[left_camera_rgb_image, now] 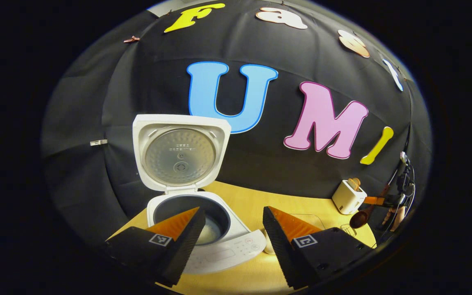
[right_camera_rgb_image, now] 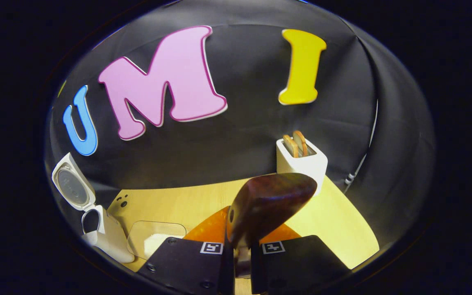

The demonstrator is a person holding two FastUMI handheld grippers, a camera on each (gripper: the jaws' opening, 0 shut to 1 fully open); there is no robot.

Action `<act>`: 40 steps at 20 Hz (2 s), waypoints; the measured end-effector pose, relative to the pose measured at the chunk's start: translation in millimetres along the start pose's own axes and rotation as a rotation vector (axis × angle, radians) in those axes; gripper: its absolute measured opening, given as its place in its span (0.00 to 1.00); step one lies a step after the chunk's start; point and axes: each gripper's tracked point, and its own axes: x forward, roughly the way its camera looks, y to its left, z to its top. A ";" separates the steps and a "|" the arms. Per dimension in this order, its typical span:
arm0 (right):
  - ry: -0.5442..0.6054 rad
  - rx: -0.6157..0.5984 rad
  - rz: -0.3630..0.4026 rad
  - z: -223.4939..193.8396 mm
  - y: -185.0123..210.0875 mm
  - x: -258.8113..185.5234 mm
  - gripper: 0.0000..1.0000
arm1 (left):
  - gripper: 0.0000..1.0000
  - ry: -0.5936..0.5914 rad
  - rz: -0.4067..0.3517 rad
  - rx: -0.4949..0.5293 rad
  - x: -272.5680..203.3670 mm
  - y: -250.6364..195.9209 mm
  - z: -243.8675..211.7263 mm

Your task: Close the left gripper, press the button to open the rice cooker; take a wooden spoon from the chopstick holder with the right hand, scoop a spoonful of rice and pour it into the rice cooker, then put the wooden spoon back into the chopstick holder.

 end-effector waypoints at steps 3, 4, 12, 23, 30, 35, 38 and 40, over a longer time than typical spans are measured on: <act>0.050 0.016 -0.012 -27.2 -15.1 14.4 0.19 | 0.92 0.001 0.018 0.008 -2.6 -6.0 -0.2; 0.063 0.016 -0.014 -34.1 -17.5 19.0 0.19 | 0.92 0.002 0.024 0.020 -4.1 -8.5 -1.0; 0.128 0.007 -0.046 -79.8 -33.5 49.7 0.19 | 0.92 0.023 0.054 0.022 -14.2 -17.9 -14.5; 0.178 0.053 -0.073 -99.5 -40.5 35.3 0.36 | 0.92 -0.004 0.022 0.025 -16.8 -29.5 -1.3; 0.189 0.104 -0.120 -107.5 -56.5 10.4 0.58 | 0.92 -0.033 -0.011 0.010 -15.0 -26.3 9.0; 0.166 0.108 -0.150 -104.3 -57.9 -14.0 0.90 | 0.92 -0.059 -0.014 0.007 -13.0 -12.7 23.6; 0.142 0.114 -0.180 -106.3 -58.3 -35.4 0.99 | 0.92 -0.074 0.019 0.024 -9.1 6.8 43.0; 0.127 0.098 -0.201 -110.8 -58.6 -49.3 0.99 | 0.92 -0.100 0.030 0.024 -6.3 19.6 68.0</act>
